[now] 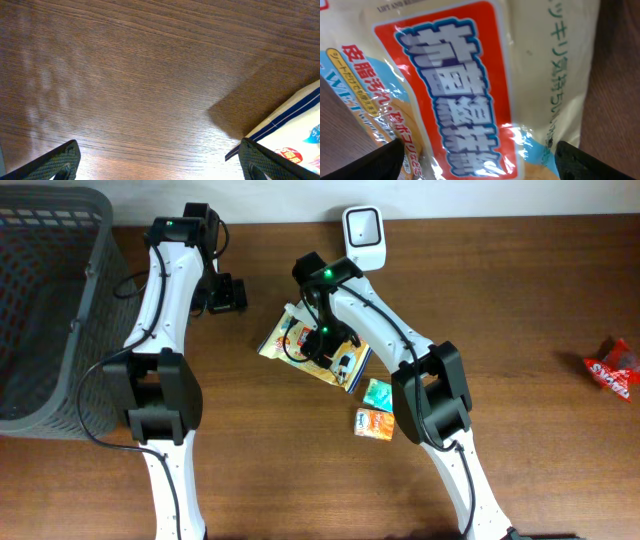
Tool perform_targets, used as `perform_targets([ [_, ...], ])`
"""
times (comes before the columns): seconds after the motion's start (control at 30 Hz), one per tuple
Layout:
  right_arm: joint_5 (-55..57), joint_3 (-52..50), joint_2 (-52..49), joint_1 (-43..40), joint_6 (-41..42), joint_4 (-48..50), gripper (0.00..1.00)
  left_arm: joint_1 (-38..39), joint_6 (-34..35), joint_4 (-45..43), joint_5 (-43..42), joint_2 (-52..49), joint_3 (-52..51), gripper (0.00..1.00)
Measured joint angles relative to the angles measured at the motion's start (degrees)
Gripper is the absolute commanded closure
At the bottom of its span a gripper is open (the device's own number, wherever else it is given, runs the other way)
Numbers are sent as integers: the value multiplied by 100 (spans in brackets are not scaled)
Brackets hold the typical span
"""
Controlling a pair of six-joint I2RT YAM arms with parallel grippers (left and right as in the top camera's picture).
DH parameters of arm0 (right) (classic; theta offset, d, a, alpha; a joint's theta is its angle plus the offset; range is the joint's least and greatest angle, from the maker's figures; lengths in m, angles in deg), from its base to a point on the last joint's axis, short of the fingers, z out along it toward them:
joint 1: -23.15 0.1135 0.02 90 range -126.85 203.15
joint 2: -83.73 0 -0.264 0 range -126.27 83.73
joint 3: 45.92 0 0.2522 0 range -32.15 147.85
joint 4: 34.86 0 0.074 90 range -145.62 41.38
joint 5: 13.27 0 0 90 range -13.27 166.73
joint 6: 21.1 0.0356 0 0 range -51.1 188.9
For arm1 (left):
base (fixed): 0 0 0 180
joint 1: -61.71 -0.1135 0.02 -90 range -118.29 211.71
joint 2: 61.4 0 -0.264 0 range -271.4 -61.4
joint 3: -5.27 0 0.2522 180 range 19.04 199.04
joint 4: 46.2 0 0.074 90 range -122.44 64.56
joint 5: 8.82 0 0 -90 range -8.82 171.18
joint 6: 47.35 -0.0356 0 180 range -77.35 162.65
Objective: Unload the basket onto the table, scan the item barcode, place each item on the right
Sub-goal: 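Reach the right gripper down and grasp the wipes pack, then lift the wipes pack to the scanner with the right gripper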
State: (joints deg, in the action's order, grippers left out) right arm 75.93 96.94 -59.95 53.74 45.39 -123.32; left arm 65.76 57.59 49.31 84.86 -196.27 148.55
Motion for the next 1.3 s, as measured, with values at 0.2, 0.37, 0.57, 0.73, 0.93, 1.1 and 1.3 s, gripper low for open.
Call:
perform_targets([
  [0.2, -223, -39, 0, 55, -278, 179, 2, 0, 13, 0, 0, 0, 0, 1],
  [0.37, -188, -205, 7, 63, -420, 435, 24, 0, 11, -2, 0, 0, 0, 1],
  [0.57, -199, -269, 55, 63, -267, 560, 79, 0, 11, 0, 0, 0, 0, 1],
  [0.73, -251, -275, 114, 63, 79, 649, 96, 0, 13, 0, 0, 0, 0, 1],
  [0.93, -254, -238, 114, 48, 610, 656, 96, 0, 13, 0, 0, 0, 0, 1],
  [1.1, -339, 251, 96, -146, 1338, 470, 96, 0, 13, 0, 0, 0, 0, 1],
  [1.3, -675, 1639, 98, -883, 1668, -13, 96, 0, 13, -17, 0, 0, 0, 1],
])
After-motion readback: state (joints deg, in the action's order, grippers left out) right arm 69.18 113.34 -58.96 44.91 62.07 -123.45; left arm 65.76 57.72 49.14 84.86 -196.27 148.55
